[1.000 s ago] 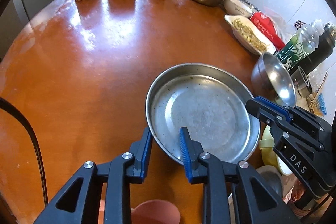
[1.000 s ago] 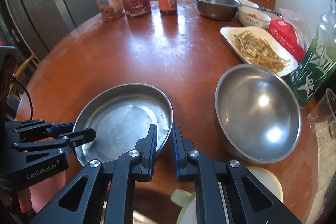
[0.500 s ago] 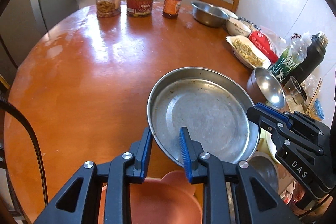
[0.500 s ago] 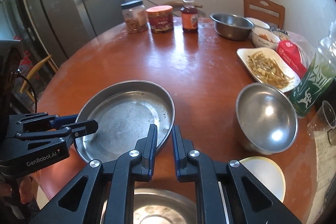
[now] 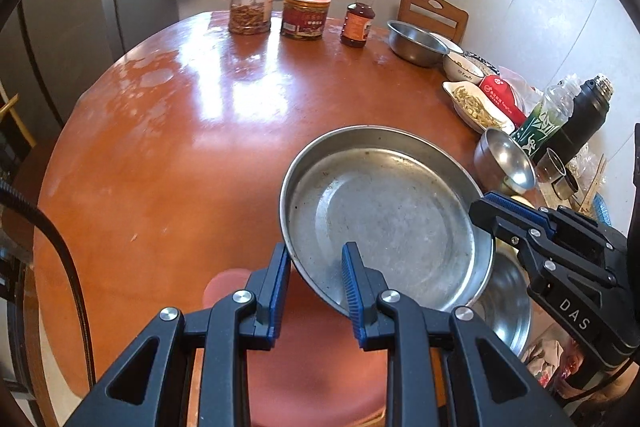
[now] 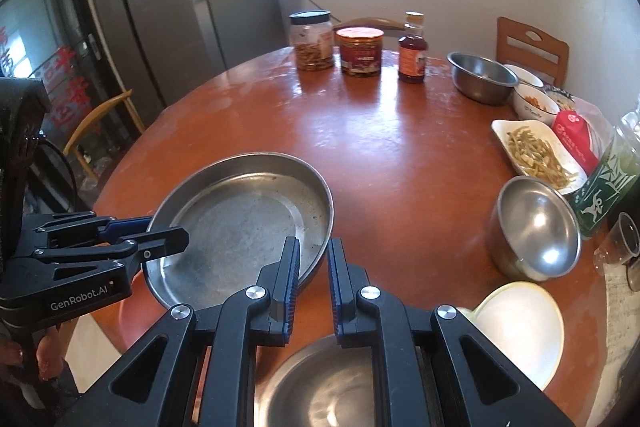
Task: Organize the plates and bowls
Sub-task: 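Lift the flat steel pan with both grippers over the pink bowl, then lower the pan onto the pink bowl and open both grippers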
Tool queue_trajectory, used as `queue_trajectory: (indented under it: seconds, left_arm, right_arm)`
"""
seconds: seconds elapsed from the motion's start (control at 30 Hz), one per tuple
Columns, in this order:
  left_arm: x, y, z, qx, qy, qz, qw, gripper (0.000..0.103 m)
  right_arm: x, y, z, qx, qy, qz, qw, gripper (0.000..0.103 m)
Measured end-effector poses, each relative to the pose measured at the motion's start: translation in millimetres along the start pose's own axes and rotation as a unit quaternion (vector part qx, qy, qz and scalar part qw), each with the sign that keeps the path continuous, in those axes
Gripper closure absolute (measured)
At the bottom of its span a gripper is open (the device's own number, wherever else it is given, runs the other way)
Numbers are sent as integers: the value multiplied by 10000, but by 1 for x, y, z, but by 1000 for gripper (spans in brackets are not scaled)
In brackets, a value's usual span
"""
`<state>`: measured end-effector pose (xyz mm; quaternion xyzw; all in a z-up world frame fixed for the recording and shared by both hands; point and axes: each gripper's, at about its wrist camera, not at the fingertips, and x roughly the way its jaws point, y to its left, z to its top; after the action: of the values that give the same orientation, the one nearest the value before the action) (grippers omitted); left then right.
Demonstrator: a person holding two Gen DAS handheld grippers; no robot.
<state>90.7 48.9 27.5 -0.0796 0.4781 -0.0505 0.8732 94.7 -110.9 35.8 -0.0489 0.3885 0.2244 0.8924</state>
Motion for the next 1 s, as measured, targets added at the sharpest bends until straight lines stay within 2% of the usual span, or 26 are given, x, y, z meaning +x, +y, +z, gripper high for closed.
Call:
queue_trajectory:
  seconds: [0.5,0.7,1.0]
  left_arm:
    - [-16,25,-58,24,0,284,9996,76]
    - [-14,30,-63,33,-52,311,9995,76]
    - [4,30,-68,102,182,281,9994,76]
  right_arm:
    - [1,47,-42,-257,186,155,9994,89]
    - [9,53,-53,-274,344,160,9989,89]
    - [24,55,-66,-288,626,74,9976,89]
